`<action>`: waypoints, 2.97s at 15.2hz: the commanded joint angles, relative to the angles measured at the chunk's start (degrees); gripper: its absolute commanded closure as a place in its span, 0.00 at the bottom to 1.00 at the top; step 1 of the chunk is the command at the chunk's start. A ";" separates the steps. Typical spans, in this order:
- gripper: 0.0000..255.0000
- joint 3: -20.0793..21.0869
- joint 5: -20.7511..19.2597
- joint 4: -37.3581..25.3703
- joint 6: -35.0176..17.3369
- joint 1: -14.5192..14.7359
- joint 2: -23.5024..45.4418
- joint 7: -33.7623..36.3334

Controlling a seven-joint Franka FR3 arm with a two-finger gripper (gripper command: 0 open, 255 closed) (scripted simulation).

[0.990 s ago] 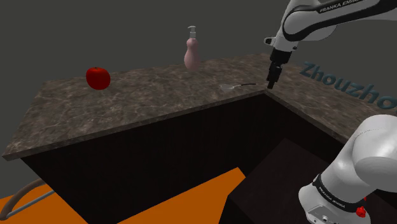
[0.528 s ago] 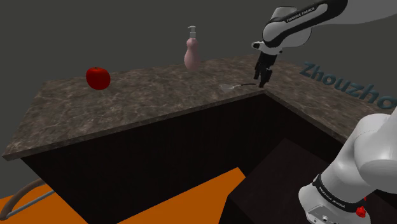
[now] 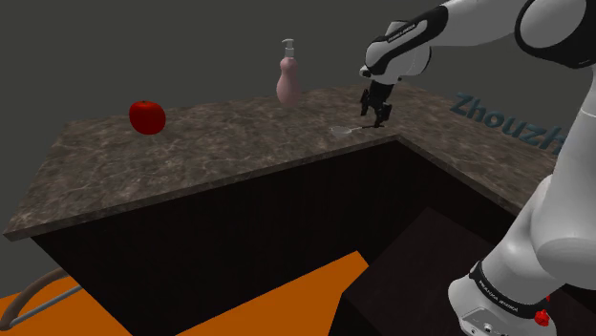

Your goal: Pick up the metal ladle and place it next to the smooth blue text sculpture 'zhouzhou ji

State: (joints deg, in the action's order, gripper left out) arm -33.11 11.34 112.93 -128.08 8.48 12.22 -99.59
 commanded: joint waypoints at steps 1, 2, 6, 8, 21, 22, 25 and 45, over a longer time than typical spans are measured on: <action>0.00 1.62 3.23 -5.00 -0.17 -1.56 5.19 -6.58; 0.00 2.08 3.56 -5.77 -0.19 -1.97 5.90 -7.50; 0.00 2.82 4.97 -5.16 -2.45 -2.53 7.83 -8.39; 0.00 3.19 5.72 -4.94 -3.55 -2.81 8.85 -8.86; 1.00 3.50 6.31 -4.80 -4.39 -3.04 9.66 -9.24; 1.00 3.50 6.31 -4.80 -4.39 -3.04 9.66 -9.24; 1.00 3.50 6.31 -4.79 -4.39 -3.04 9.66 -9.24; 1.00 1.27 1.17 -10.99 7.00 -1.55 3.45 -5.51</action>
State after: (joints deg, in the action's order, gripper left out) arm -31.77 12.80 102.38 -121.80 6.81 15.99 -105.38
